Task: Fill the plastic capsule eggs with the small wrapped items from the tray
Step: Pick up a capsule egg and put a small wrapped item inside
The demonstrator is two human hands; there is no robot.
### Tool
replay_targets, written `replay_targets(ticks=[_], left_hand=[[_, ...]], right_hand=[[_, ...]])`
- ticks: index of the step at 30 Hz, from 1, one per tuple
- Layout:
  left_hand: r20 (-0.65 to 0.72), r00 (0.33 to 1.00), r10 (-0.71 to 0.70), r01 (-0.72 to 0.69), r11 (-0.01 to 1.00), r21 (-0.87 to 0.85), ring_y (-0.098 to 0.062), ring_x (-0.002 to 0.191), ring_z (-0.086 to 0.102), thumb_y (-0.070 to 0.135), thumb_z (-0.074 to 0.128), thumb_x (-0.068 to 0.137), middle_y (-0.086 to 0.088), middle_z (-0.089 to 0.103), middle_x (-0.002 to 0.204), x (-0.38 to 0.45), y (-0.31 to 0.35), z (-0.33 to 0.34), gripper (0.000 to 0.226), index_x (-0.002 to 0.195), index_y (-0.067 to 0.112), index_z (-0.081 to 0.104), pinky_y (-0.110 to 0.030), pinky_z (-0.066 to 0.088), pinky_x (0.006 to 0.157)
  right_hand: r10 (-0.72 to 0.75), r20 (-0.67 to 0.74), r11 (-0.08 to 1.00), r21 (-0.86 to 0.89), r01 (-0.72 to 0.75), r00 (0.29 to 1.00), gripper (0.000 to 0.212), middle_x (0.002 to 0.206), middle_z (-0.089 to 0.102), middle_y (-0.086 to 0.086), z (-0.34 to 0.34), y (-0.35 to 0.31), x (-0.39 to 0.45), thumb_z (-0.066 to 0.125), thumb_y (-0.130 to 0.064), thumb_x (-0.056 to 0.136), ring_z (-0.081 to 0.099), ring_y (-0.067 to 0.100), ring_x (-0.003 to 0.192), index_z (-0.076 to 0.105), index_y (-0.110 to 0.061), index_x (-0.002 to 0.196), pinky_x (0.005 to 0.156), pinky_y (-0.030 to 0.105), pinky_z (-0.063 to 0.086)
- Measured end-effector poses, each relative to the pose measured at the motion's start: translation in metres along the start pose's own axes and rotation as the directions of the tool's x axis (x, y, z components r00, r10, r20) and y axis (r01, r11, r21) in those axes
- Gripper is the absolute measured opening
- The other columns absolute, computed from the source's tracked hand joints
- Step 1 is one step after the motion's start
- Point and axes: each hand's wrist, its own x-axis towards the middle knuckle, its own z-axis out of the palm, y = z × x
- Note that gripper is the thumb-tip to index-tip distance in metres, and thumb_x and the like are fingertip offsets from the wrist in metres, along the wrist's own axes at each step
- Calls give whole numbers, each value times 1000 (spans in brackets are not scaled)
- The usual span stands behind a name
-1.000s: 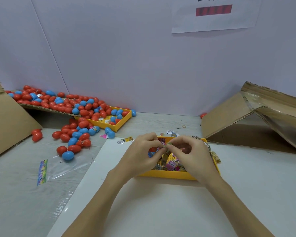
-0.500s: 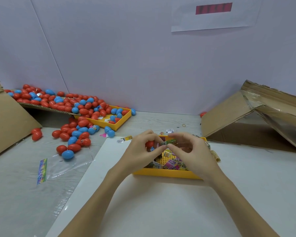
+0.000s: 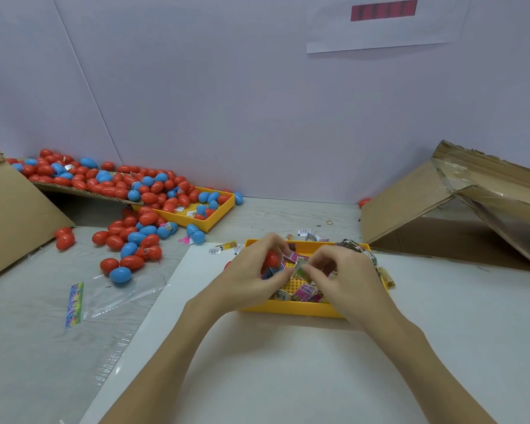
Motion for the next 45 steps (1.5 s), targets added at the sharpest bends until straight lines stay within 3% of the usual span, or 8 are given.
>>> replay_targets(ticks=[3,6,10,14,20,27,35,45], left_hand=[[52,982,-180,188,931,-313,-10,95,63,14,57,102,0,62,113,2,3,-9,22,114,28,44,-24,51,80],[42,989,-145,149,898,-413,-13,98,72,26,72,92,1,69,113,-1,2,-18,27,116,21,60,-25,58,81],[6,995,-103,92,854,-512,-22,90,76,30,84,77,1,75,105,-3,6,-17,43,115,23,67,-24,59,75],[-21,996,-86,63,854,-517,-21,87,76,24,87,76,-1,76,102,0,8,-10,42,110,15,66,-24,60,74],[-27,995,-95,61,805,-590,-14,100,73,28,71,92,3,76,107,-1,14,-5,23,115,25,73,-19,57,79],[-19,987,-162,122,812,-570,-16,95,74,40,69,90,9,75,109,-1,16,-3,19,109,38,74,-20,57,79],[-57,987,-151,84,783,-617,-18,96,72,23,64,99,2,74,112,1,14,-1,22,119,22,71,-21,56,84],[-83,989,-121,44,783,-621,-15,108,70,19,67,97,3,74,116,1,13,-1,23,120,24,71,-19,54,87]], right_hand=[[120,-115,978,184,-97,986,19,67,69,-11,-3,2,1,72,-28,94,65,4,69,70,-25,76,62,14,47],[213,-116,916,368,-157,970,13,72,73,-6,-5,2,3,71,-28,95,70,10,71,75,-22,84,63,27,56],[192,-126,904,409,-125,973,17,69,73,-1,-4,0,3,68,-29,97,71,14,66,75,-19,84,67,30,57],[181,-147,921,373,-115,972,19,67,72,-5,-1,-1,2,68,-32,97,70,11,63,75,-23,82,69,31,57],[162,-167,932,350,-95,973,21,67,73,-8,-2,-2,1,66,-35,98,71,8,65,78,-21,87,66,26,57],[168,-168,922,376,-94,971,14,70,75,-9,0,-3,0,70,-28,96,72,4,66,80,-19,95,67,19,58],[287,-11,737,642,-213,958,9,84,79,3,1,-8,2,80,-16,87,76,18,79,77,-14,95,64,21,56],[302,10,687,690,-225,953,13,88,79,-4,5,-11,-1,81,-14,86,76,13,83,75,-19,96,65,19,57]])
